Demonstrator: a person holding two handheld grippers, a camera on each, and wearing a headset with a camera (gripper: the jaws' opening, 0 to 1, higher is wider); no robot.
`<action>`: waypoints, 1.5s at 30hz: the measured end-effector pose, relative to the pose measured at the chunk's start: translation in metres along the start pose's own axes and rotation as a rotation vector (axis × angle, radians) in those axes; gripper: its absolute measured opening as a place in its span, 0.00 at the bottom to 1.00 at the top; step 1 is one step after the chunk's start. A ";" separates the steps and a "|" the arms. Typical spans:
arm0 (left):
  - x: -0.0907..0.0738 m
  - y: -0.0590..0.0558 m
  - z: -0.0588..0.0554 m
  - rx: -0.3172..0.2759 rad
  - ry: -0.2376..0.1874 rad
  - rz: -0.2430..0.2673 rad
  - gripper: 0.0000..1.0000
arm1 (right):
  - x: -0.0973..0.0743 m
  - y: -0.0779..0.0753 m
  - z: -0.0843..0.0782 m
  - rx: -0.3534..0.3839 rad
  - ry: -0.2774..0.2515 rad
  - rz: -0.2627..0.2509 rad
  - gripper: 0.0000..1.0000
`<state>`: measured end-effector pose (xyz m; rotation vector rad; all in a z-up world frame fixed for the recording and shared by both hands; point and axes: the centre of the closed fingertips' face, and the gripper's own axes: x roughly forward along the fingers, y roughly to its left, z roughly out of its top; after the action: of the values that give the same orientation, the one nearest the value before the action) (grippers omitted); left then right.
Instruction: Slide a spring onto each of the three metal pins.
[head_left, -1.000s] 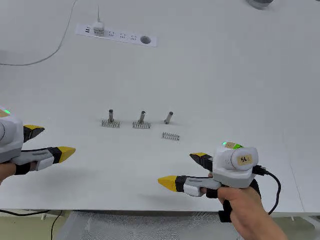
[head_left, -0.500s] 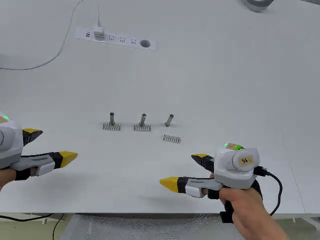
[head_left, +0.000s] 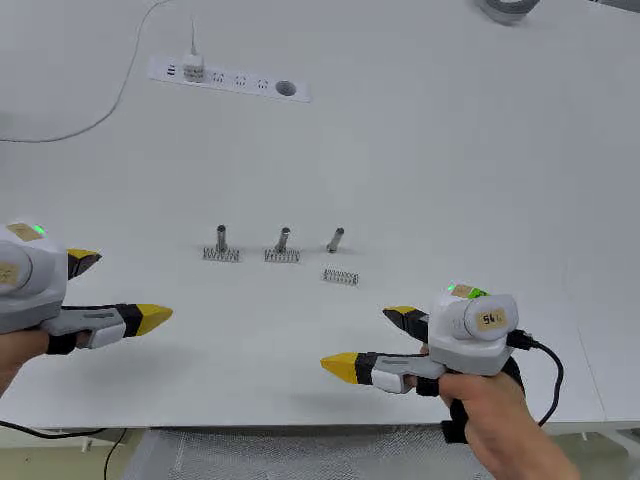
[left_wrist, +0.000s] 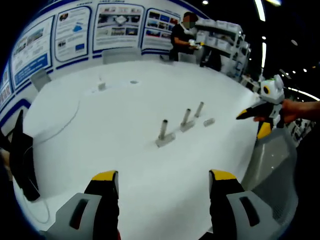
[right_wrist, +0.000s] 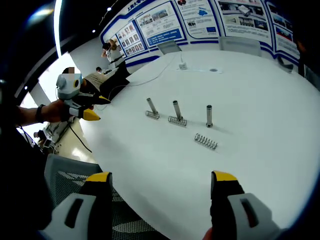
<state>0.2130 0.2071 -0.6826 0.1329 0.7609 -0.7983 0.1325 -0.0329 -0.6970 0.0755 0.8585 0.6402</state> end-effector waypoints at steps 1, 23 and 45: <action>0.001 -0.001 0.000 0.007 0.004 -0.006 0.75 | 0.000 0.000 0.000 0.000 0.000 0.000 0.82; 0.035 -0.024 0.011 0.098 0.050 -0.108 0.74 | -0.002 -0.002 0.003 0.002 -0.015 -0.013 0.82; 0.075 -0.040 0.012 0.138 0.091 -0.171 0.73 | -0.005 -0.004 0.008 0.010 -0.031 -0.020 0.82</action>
<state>0.2265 0.1294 -0.7169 0.2315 0.8101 -1.0130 0.1383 -0.0374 -0.6900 0.0858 0.8320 0.6150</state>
